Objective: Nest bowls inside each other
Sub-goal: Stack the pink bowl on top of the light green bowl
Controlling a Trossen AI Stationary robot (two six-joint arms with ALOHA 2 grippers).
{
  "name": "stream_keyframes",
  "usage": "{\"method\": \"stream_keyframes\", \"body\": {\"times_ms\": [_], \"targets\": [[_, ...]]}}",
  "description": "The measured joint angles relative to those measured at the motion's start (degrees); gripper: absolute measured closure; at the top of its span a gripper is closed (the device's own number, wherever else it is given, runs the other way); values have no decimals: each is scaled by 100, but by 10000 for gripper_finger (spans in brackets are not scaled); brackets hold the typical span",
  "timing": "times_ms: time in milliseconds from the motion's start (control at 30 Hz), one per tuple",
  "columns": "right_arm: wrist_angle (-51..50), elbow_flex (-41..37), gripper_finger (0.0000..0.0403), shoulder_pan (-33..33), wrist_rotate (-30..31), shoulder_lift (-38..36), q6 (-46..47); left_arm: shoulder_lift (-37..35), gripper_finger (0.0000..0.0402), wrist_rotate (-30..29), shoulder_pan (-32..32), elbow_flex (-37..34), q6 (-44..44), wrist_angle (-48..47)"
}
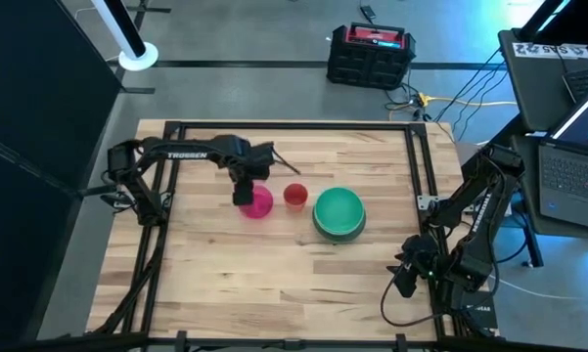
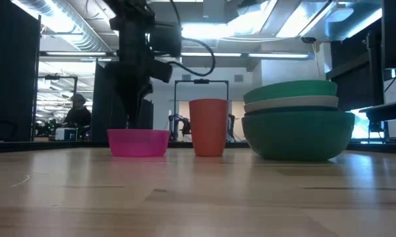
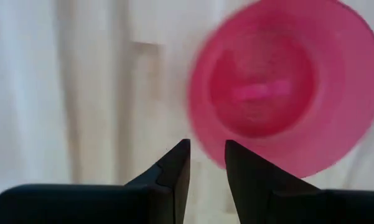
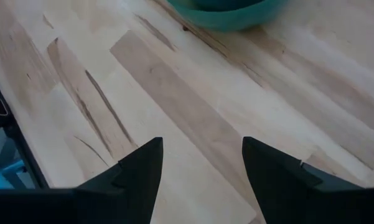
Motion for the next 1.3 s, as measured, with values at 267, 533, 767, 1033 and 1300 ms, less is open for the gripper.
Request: {"method": "stream_keyframes", "body": {"times_ms": [267,533,767,1033,1300], "targets": [[-22,0,194,-2,-35,0,260,35,318,195,427,-2,-92,186],[-103,0,194,-2,-35,0,379,77,318,213,249,-2,-696,359],[-136,0,194,-2,-35,0,426,120,318,223,99,1,-1069,531],[-133,0,194,-3,-35,0,424,193,318,219,87,1,-933,640],[-131,-2,194,-2,-35,0,414,512,321,224,49,1,-694,691]]}}
